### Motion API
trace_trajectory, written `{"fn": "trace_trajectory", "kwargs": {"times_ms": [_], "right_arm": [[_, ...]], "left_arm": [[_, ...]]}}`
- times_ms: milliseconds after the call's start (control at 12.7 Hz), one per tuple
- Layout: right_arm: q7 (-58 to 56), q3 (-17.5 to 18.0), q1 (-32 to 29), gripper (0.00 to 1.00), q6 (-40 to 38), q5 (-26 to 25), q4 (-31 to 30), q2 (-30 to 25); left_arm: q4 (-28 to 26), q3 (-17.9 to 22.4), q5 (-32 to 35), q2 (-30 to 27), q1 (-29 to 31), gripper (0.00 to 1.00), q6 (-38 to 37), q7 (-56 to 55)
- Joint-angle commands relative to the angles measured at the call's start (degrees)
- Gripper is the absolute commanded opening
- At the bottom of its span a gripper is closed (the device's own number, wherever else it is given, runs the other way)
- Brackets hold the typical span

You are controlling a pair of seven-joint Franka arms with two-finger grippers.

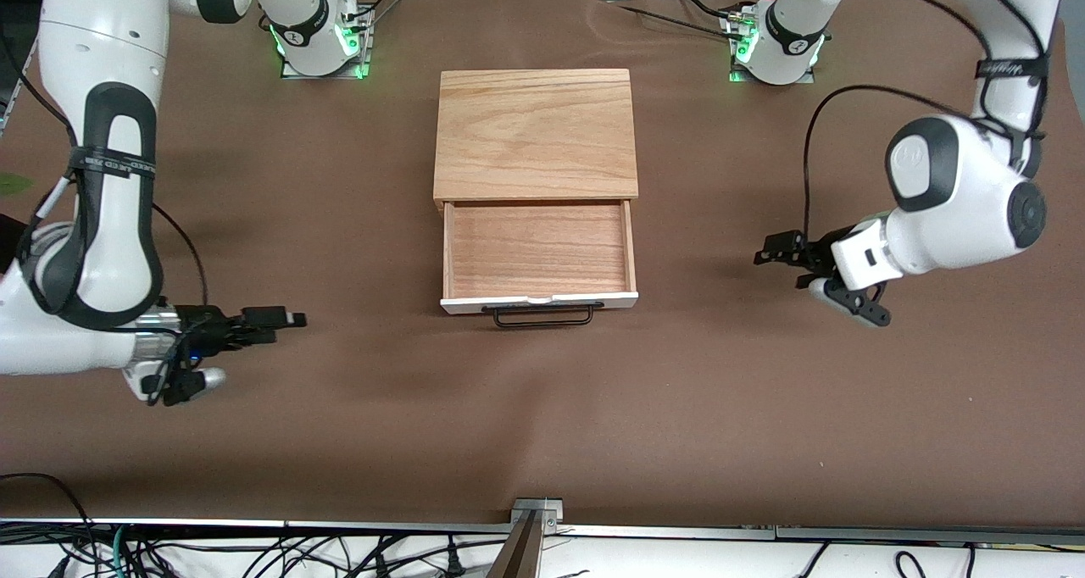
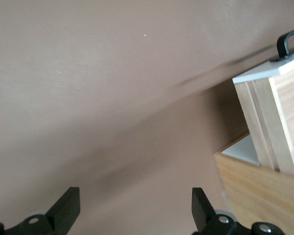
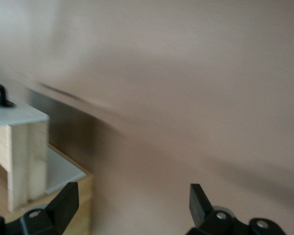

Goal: Pull top drawer with both arms simultaneously

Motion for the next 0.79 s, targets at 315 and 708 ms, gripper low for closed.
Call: {"fn": "trace_trajectory", "kwargs": {"times_ms": [315, 708], "right_arm": [[10.99, -1.12, 1.73, 1.0, -6.42, -21.98, -0.8, -12.36], [22.17, -1.12, 3.58, 1.0, -11.61, -32.53, -2.55, -21.32]], "left_arm": [[0.37, 0.06, 17.84, -12.93, 0.93, 1.0, -13.48, -17.47], [6.01, 1.03, 23.48, -13.55, 1.28, 1.0, -21.41, -20.73]]}}
